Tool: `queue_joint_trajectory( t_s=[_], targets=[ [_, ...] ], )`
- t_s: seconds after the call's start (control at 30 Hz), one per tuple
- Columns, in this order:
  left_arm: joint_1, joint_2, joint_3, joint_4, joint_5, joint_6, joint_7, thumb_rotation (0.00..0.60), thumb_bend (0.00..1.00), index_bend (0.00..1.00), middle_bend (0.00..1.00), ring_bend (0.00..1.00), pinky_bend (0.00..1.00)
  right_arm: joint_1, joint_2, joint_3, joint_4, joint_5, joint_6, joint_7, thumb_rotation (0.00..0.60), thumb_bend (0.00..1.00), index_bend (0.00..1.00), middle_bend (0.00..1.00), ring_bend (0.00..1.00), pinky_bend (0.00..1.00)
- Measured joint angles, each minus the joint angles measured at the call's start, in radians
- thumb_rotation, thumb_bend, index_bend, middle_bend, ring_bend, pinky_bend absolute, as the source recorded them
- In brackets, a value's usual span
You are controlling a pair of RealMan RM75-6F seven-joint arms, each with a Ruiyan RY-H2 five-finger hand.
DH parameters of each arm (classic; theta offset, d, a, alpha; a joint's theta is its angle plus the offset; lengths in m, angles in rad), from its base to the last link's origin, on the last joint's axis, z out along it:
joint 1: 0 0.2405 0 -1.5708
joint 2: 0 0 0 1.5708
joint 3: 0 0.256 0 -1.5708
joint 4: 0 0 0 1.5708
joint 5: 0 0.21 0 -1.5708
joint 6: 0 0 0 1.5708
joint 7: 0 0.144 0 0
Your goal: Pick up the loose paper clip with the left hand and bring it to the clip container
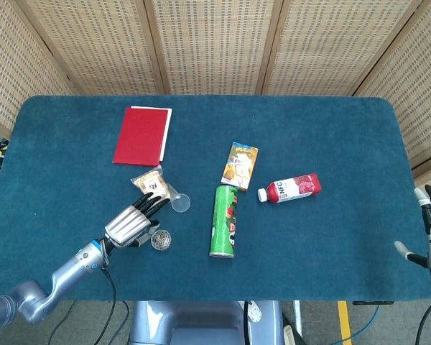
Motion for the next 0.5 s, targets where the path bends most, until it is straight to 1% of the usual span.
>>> queue_joint_trajectory(
  t_s=[0.2,0.23,0.3,0.37,0.4,0.47,0.5],
  targets=[
    [0.0,-0.023,-0.001,0.012,-0.002,0.001,0.004,0.6,0.47,0.77,0.0,0.0,0.0,-0.001,0.002,0.001,0.0,0.0,-0.001,0.005,0.6,0.0,0.0,0.0,0.0,0.0],
    [-0.001,-0.026,-0.001,0.014,-0.002,-0.001,0.004,0.6,0.47,0.76,0.0,0.0,0.0,-0.001,0.002,0.001,0.0,0.0,-0.001,0.006,0.6,0.0,0.0,0.0,0.0,0.0],
    [-0.004,-0.031,-0.001,0.017,-0.002,-0.005,0.005,0.6,0.47,0.69,0.0,0.0,0.0,-0.001,0.003,0.002,0.0,0.001,-0.002,0.007,0.6,0.0,0.0,0.0,0.0,0.0],
    [-0.004,-0.033,-0.001,0.017,-0.001,-0.005,0.004,0.6,0.46,0.57,0.0,0.0,0.0,-0.001,0.004,0.002,0.0,0.001,-0.001,0.01,0.6,0.0,0.0,0.0,0.0,0.0],
    [-0.005,-0.035,-0.001,0.018,-0.001,-0.004,0.001,0.6,0.43,0.48,0.0,0.0,0.0,-0.001,0.004,0.002,0.001,0.001,-0.001,0.011,0.6,0.0,0.0,0.0,0.0,0.0],
    [-0.005,-0.035,-0.001,0.017,-0.001,-0.003,-0.005,0.6,0.31,0.23,0.0,0.0,0.0,-0.002,0.005,0.003,0.001,0.001,-0.001,0.014,0.6,0.0,0.0,0.0,0.0,0.0],
    [-0.005,-0.034,-0.001,0.015,0.001,0.0,-0.01,0.6,0.27,0.15,0.0,0.0,0.0,-0.003,0.005,0.003,0.001,0.001,0.0,0.015,0.6,0.0,0.0,0.0,0.0,0.0]
  ],
)
